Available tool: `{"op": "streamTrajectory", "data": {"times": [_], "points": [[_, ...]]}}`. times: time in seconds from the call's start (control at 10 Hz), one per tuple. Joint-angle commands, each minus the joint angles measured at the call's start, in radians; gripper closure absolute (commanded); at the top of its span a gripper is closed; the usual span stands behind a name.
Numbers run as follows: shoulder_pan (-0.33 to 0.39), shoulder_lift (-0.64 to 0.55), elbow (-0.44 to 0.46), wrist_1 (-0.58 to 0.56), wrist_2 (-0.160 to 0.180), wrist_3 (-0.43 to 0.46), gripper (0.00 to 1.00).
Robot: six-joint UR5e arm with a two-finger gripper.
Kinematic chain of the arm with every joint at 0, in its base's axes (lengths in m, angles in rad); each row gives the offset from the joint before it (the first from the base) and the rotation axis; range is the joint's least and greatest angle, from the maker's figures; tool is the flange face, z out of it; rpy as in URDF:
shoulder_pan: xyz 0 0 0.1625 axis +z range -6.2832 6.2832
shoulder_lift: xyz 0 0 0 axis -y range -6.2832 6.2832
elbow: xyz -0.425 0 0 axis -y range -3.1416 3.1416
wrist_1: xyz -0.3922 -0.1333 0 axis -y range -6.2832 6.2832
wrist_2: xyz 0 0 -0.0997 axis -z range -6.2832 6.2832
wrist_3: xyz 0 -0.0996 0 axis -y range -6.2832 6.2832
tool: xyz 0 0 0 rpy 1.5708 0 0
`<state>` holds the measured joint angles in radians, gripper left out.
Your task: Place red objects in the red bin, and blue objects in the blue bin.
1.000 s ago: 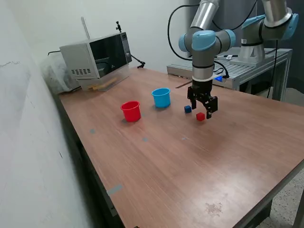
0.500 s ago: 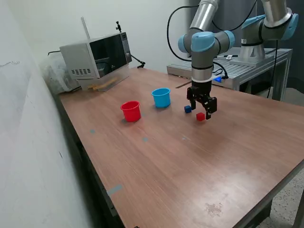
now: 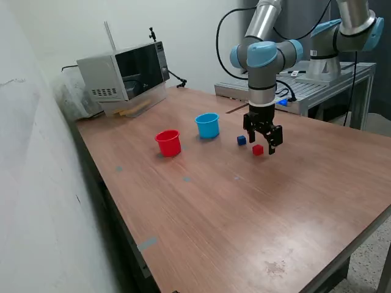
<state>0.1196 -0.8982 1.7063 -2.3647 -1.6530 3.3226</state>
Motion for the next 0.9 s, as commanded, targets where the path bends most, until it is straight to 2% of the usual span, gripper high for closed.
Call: {"op": "streamTrajectory", "data": {"times": [0.0, 0.8], "points": [[0.003, 0.001, 0.003, 0.001, 0.009, 0.000, 0.00], [0.002, 0.013, -0.010, -0.004, 0.009, 0.000, 0.00]]}}
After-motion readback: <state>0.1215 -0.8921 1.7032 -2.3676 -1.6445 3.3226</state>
